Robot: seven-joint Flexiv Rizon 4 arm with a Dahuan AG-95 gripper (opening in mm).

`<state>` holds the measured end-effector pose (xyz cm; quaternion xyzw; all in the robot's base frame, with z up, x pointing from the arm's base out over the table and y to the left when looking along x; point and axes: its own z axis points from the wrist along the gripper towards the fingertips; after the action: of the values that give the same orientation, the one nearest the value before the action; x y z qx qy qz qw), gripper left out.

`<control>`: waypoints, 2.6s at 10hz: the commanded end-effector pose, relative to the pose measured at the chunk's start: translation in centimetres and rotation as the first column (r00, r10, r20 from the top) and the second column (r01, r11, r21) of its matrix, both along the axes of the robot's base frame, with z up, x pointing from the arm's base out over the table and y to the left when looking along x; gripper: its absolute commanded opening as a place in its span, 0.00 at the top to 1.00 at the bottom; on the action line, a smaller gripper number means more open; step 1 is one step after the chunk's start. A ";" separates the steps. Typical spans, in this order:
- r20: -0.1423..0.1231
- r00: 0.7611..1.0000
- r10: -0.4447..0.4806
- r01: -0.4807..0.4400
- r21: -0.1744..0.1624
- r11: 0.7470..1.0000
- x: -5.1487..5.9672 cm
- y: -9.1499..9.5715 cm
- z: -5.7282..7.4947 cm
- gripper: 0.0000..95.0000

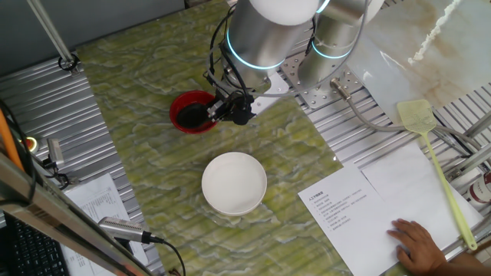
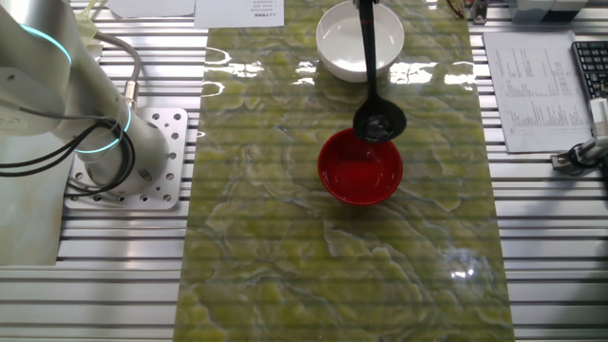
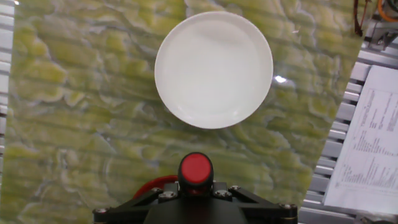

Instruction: Scoop water with a large spoon from one bowl to another

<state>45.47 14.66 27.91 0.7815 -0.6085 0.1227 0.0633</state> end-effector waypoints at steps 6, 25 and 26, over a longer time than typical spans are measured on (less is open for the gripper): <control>0.011 1.000 0.007 -0.007 0.001 1.000 -0.2 -1.0 -0.4 1.00; 0.021 0.995 0.096 -0.096 0.003 0.995 -0.9 -3.7 -1.8 1.00; 0.019 0.995 0.103 -0.103 0.006 0.995 -0.9 -3.7 -1.8 1.00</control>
<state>44.66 10.99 26.06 0.8116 -0.5673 0.1303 0.0492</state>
